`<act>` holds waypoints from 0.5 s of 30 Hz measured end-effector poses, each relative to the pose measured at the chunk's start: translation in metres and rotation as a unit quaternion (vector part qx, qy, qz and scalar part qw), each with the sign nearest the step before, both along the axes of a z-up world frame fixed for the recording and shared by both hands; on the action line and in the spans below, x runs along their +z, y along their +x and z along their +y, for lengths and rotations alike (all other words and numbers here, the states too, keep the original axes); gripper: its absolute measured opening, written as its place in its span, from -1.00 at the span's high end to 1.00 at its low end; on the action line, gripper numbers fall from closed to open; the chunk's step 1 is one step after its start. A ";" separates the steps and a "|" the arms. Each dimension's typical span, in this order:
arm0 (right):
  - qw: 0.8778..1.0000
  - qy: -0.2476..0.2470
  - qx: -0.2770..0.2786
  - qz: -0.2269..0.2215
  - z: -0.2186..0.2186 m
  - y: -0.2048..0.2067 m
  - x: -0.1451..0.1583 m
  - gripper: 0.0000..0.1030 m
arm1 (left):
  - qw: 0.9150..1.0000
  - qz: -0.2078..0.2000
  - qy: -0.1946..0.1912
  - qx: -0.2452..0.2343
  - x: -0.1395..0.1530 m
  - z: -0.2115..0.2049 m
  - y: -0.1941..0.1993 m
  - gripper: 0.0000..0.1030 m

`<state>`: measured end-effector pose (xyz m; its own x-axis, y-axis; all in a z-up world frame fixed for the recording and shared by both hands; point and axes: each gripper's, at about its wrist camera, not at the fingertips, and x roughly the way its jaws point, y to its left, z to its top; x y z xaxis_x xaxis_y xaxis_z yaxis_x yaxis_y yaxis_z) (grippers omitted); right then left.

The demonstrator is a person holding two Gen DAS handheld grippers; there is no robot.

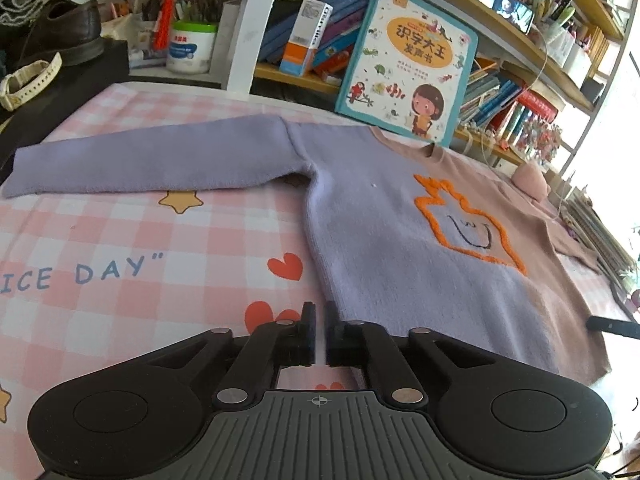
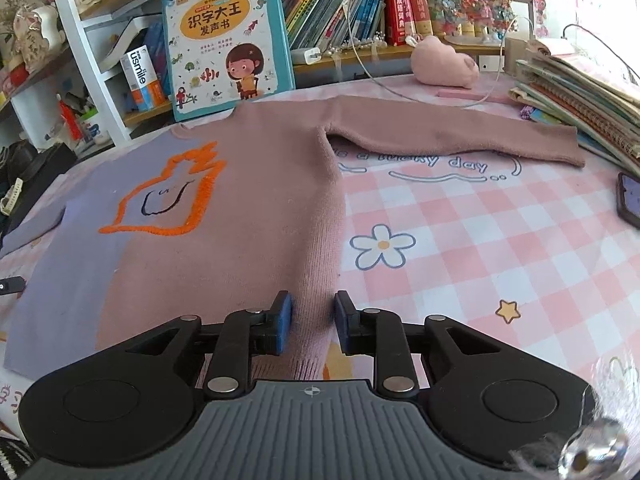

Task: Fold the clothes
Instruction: 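Pinch and smooth the lavender body with the left tool while the right tool smooths the pink body, then open both tools and move the left tool toward the lavender sleeve cuff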

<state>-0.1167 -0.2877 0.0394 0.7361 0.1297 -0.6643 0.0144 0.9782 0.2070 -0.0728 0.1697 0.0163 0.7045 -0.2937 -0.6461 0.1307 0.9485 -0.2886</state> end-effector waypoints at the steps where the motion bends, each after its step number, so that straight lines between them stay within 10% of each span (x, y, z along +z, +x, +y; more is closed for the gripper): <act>1: 1.000 -0.004 -0.002 -0.003 0.000 0.000 0.001 0.51 | 1.000 -0.001 0.002 0.000 0.000 -0.001 0.001 0.62; 4: 1.000 -0.016 -0.006 -0.012 0.003 0.001 0.002 0.39 | 1.000 -0.004 0.000 0.003 -0.001 -0.004 0.003 0.00; 6: 1.000 -0.021 -0.007 -0.016 0.004 0.003 0.001 0.39 | 1.000 -0.007 -0.006 0.002 -0.002 -0.005 0.005 -0.01; 9: 1.000 -0.022 -0.006 -0.011 0.005 0.005 -0.002 0.39 | 1.000 -0.014 -0.004 -0.006 -0.003 -0.011 0.006 0.12; 11: 1.000 -0.022 -0.005 -0.006 0.005 0.007 -0.004 0.45 | 1.000 -0.014 0.018 -0.012 -0.004 -0.017 0.007 0.77; 15: 1.000 -0.023 -0.002 -0.006 0.007 0.007 -0.006 0.53 | 1.000 -0.014 0.007 -0.017 -0.003 -0.015 0.004 0.95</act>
